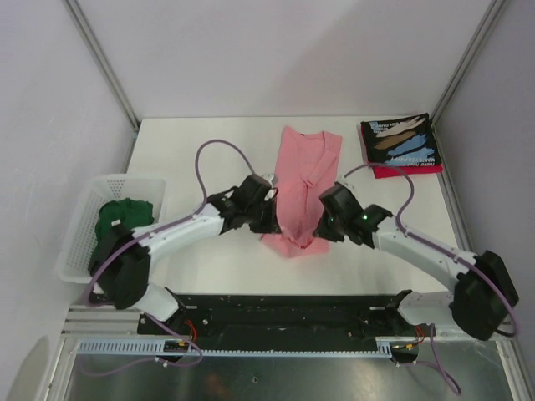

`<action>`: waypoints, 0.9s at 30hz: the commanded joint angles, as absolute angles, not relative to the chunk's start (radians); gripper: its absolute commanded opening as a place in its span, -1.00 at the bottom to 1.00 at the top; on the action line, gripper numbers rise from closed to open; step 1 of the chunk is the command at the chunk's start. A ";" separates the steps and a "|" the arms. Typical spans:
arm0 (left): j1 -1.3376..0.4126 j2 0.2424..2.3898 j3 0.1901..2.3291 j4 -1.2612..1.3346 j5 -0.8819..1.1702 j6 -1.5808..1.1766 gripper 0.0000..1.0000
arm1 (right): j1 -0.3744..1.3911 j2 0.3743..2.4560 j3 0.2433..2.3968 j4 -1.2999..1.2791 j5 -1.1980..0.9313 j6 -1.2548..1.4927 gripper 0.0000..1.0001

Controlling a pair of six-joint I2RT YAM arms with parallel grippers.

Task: Fold and stack the t-shirts
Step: Grab the bottom of the folded rectangular tshirt with both arms, then fold the folded rectangular tshirt in 1/3 of the way

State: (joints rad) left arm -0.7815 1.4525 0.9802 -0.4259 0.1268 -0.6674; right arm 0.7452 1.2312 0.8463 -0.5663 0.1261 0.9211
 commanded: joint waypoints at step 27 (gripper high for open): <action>-0.475 2.178 1.731 -0.386 0.203 -0.532 -1.00 | 0.328 1.879 1.321 -0.257 0.043 0.654 -1.00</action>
